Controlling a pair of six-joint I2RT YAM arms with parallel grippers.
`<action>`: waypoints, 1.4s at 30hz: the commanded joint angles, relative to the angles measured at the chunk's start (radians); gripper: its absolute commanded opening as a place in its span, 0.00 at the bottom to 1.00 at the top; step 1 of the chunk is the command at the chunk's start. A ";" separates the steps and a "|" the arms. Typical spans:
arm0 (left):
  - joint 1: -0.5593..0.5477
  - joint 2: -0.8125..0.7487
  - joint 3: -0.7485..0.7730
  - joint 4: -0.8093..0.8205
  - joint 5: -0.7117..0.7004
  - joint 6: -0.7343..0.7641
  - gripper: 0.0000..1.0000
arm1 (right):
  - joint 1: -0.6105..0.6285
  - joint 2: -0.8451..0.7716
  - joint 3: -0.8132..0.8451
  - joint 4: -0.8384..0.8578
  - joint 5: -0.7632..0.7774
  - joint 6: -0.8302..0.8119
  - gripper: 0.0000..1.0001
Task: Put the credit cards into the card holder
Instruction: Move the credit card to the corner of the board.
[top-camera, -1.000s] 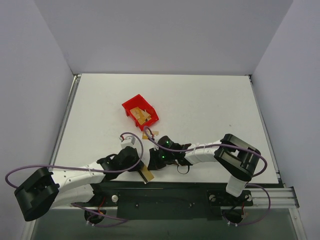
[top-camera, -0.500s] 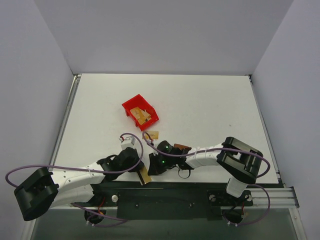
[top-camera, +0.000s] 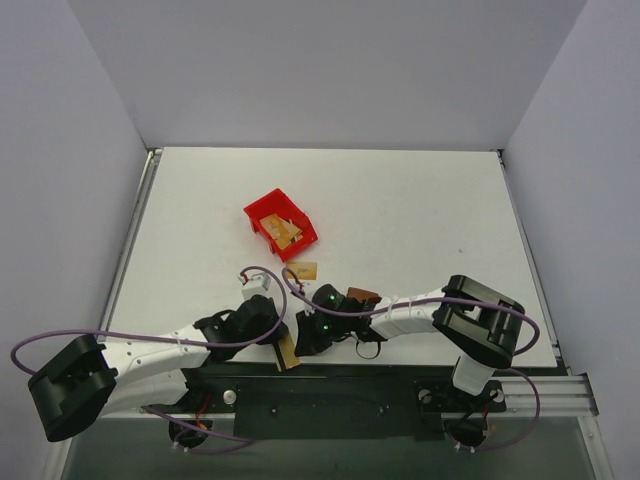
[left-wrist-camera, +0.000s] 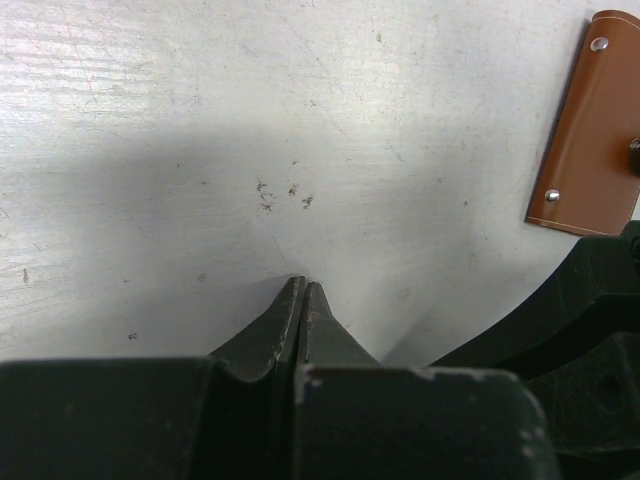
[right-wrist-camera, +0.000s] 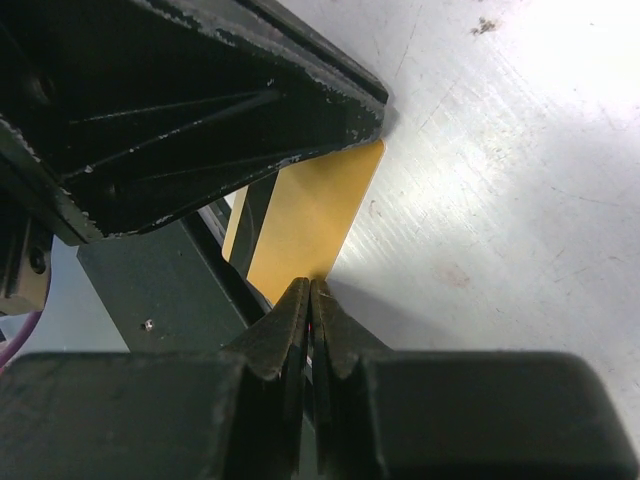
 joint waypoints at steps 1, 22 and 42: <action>-0.009 0.012 -0.014 -0.068 -0.006 0.012 0.00 | 0.016 0.031 -0.029 -0.065 -0.024 -0.027 0.00; -0.012 -0.115 -0.065 -0.111 0.003 0.032 0.00 | 0.104 -0.188 -0.170 0.049 0.180 0.246 0.37; -0.014 -0.213 -0.100 -0.159 0.026 0.054 0.00 | 0.125 -0.045 -0.200 0.269 0.221 0.455 0.39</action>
